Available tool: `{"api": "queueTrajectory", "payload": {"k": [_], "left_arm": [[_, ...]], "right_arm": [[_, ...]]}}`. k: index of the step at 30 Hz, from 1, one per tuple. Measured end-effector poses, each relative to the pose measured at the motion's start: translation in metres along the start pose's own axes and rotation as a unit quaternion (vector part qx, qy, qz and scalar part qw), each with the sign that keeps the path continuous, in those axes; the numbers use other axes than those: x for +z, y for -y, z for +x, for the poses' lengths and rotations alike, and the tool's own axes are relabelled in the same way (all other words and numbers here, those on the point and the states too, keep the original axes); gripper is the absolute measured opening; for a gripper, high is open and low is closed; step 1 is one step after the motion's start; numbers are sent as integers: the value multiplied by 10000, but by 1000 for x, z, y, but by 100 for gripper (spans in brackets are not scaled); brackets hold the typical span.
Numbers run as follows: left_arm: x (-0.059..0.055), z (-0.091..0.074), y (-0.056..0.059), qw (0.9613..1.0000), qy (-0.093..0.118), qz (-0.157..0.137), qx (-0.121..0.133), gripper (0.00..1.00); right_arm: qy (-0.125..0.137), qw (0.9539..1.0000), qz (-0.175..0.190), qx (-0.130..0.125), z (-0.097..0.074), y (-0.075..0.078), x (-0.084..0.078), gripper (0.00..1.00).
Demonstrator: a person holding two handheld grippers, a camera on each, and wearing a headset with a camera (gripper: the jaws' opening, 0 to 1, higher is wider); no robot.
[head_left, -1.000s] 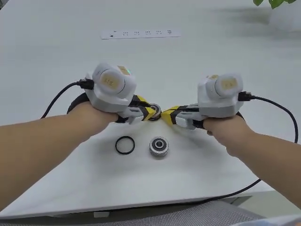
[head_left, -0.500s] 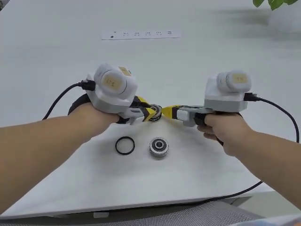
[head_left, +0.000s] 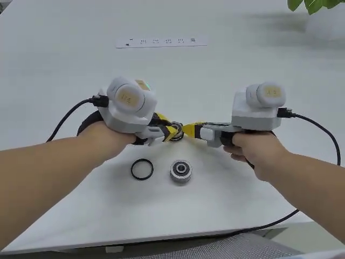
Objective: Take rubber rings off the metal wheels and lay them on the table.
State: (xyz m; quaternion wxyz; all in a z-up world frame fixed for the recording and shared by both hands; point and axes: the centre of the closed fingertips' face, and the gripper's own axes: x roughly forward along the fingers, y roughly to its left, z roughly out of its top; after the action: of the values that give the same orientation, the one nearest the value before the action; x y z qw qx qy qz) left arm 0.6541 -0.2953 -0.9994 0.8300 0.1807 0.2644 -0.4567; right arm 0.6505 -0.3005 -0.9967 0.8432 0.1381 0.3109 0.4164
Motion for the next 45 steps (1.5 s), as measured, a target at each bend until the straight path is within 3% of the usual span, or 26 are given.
{"api": "queueTrajectory", "payload": {"k": [20,35,45], "left_arm": [[1,0,3,10000,0,41,-33,12],[0,0,2,10000,18,42,-43,12],[1,1,2,10000,13,-3,-17,13]], "right_arm": [[99,9993,189,302,-1,-12,2,0],[68,9971,257,708,-8,-25,2,0],[77,9994,104,334,-4,-7,4,0]]}}
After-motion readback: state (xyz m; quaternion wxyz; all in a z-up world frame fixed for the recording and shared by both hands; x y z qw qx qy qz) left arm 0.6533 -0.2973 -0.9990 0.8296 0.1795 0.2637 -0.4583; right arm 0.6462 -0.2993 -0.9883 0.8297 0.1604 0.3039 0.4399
